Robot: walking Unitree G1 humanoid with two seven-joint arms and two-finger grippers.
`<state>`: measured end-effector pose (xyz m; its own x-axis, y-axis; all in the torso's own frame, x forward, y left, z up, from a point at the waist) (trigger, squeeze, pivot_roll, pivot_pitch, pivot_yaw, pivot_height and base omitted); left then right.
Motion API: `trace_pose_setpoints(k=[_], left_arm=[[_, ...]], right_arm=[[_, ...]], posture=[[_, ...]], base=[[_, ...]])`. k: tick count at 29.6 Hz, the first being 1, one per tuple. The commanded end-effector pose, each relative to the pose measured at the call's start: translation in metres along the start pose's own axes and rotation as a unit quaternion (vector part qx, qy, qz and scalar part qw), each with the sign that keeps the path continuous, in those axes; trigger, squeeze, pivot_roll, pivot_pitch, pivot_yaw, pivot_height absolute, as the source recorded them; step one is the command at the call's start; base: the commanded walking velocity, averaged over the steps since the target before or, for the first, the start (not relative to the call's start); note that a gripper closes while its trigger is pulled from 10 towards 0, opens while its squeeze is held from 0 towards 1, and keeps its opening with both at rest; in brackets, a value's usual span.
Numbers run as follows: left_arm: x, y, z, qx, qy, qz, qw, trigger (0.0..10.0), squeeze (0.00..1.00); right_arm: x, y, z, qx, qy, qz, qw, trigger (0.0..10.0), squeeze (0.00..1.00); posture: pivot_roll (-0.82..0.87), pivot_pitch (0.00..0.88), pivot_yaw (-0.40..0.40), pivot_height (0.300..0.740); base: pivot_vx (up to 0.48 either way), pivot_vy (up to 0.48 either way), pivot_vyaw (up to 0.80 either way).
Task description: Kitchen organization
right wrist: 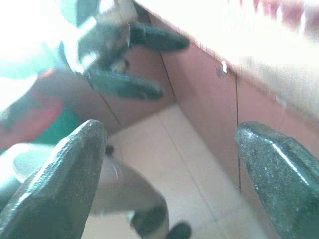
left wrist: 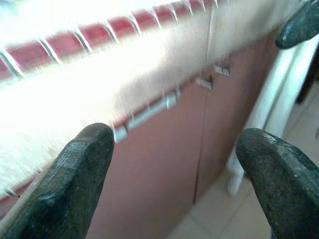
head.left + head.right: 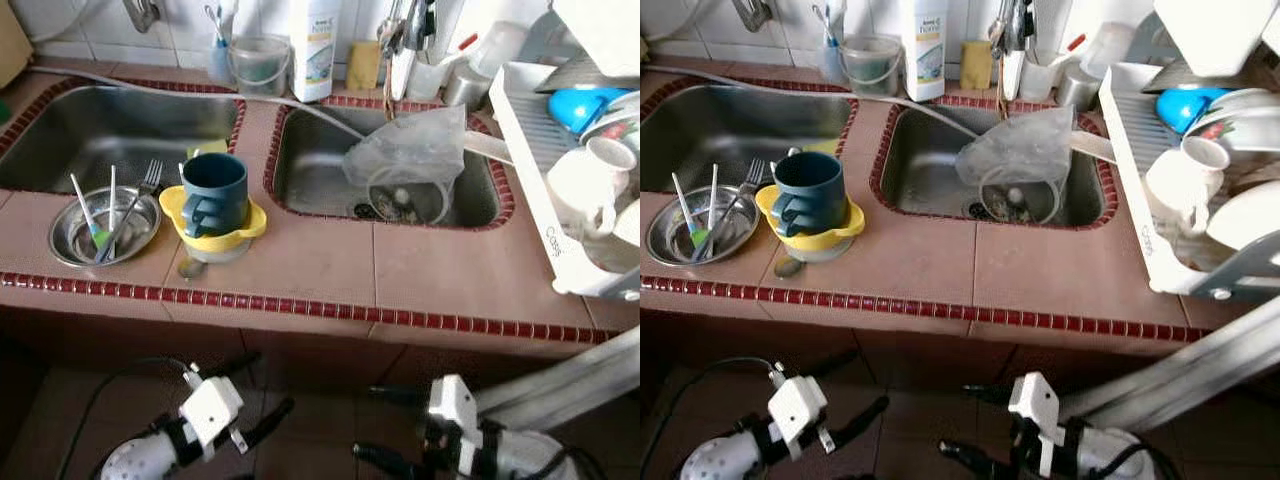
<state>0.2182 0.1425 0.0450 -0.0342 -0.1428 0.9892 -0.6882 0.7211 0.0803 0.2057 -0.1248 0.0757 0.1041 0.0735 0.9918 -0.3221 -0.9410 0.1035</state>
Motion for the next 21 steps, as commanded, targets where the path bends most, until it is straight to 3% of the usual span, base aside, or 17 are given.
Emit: trace_pose_setpoints(k=[1,2,3,4,6,8,12,14,16,19,21], left_arm=[[0.004,0.002,-0.004,0.015,0.022,0.006,1.0,10.0,0.0],[0.011,0.001,-0.01,0.044,0.055,0.021,0.997,10.0,0.0],[0.011,0.001,-0.01,0.044,0.055,0.021,0.997,10.0,0.0],[0.019,-0.001,-0.016,0.086,0.109,0.047,0.989,10.0,0.0],[0.025,-0.003,-0.019,0.115,0.14,0.069,0.981,10.0,0.0],[0.026,-0.004,-0.019,0.122,0.146,0.074,0.979,10.0,0.0],[0.038,-0.007,-0.027,0.184,0.206,0.115,0.954,10.0,0.0],[0.04,-0.008,-0.029,0.193,0.215,0.118,0.95,10.0,0.0],[0.047,-0.011,-0.034,0.223,0.231,0.139,0.937,10.0,0.0],[0.05,-0.013,-0.036,0.235,0.231,0.148,0.932,10.0,0.0],[0.055,-0.015,-0.046,0.27,0.225,0.165,0.921,10.0,0.0]], right_arm=[[0.009,0.003,0.0,0.001,-0.006,0.009,1.0,10.0,0.0],[0.019,0.002,0.002,-0.002,-0.005,0.023,1.0,10.0,0.0],[0.019,0.002,0.002,-0.002,-0.005,0.023,1.0,10.0,0.0],[0.028,-0.002,0.007,-0.018,-0.006,0.045,0.999,10.0,0.0],[0.035,-0.007,0.014,-0.039,-0.006,0.067,0.997,10.0,0.0],[0.037,-0.009,0.014,-0.044,-0.011,0.073,0.996,10.0,0.0],[0.055,-0.019,0.022,-0.086,-0.01,0.117,0.989,10.0,0.0],[0.058,-0.021,0.024,-0.096,-0.014,0.127,0.987,10.0,0.0],[0.07,-0.025,0.032,-0.122,-0.015,0.155,0.98,10.0,0.0],[0.075,-0.026,0.036,-0.134,-0.01,0.168,0.977,10.0,0.0],[0.084,-0.031,0.048,-0.162,0.0,0.183,0.97,10.0,0.0]], posture=[[-0.06,0.126,-0.029,0.74],[-0.06,0.115,-0.029,0.74],[-0.06,0.115,-0.029,0.74],[-0.06,0.104,-0.03,0.74],[-0.06,0.083,-0.032,0.74],[-0.06,0.08,-0.032,0.74],[-0.05,0.045,-0.042,0.74],[-0.05,0.041,-0.042,0.74],[-0.06,0.012,-0.048,0.74],[-0.05,0.0,-0.051,0.74],[-0.05,0.0,-0.055,0.74]], base=[[0.0,0.0,0.0],[0.0,0.0,0.0],[0.0,0.0,0.0],[0.0,0.0,0.0],[0.0,0.0,0.0],[0.0,0.0,0.0],[0.0,0.0,0.0],[0.0,0.0,0.0],[0.0,0.0,0.0],[0.0,0.0,0.0],[0.0,0.0,0.0]])
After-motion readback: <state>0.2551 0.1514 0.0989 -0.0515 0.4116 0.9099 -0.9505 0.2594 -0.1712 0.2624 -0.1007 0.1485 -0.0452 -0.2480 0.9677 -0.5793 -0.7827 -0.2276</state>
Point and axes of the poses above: a point about 5 cm out from each wrist's last joint towards the gripper, its own y axis pointing back from the gripper into the wrist, its own x axis along the axis of the wrist's last joint, z = x × y, the point moved 3 cm from there along -y, pointing out of the wrist towards the gripper, and after that the axes turned 4 degrees about y, right-handed, at the moved point
